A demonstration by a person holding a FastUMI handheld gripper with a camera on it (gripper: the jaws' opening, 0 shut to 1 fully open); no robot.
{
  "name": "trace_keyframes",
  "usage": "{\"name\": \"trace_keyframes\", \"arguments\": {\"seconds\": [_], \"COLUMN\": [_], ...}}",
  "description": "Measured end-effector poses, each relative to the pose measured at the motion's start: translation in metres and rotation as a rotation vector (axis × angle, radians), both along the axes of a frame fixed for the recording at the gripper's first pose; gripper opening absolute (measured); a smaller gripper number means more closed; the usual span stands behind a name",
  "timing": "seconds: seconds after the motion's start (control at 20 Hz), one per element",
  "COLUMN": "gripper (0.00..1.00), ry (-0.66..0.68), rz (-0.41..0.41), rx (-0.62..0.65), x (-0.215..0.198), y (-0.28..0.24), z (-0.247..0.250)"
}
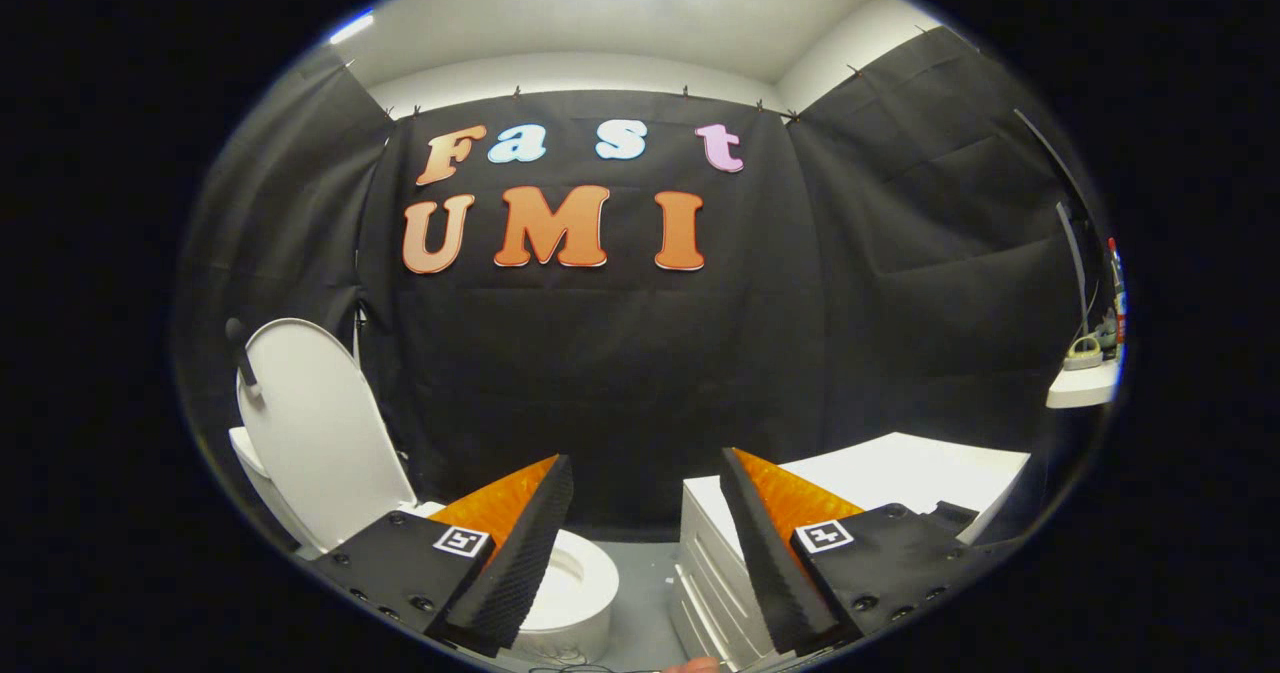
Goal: Open the toilet lid.
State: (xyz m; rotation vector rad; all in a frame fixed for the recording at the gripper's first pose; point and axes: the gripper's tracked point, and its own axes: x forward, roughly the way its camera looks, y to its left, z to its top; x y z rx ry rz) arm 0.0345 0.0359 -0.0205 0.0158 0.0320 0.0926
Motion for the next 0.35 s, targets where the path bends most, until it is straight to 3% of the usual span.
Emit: {"name": "trace_keyframes", "arguments": {"seconds": [0.35], "gripper": [0.93], "ry": [-0.016], "rz": [-0.003], "rx": [-0.037], "x": [0.0058], "y": [-0.0021], "z": [0.0043]}}
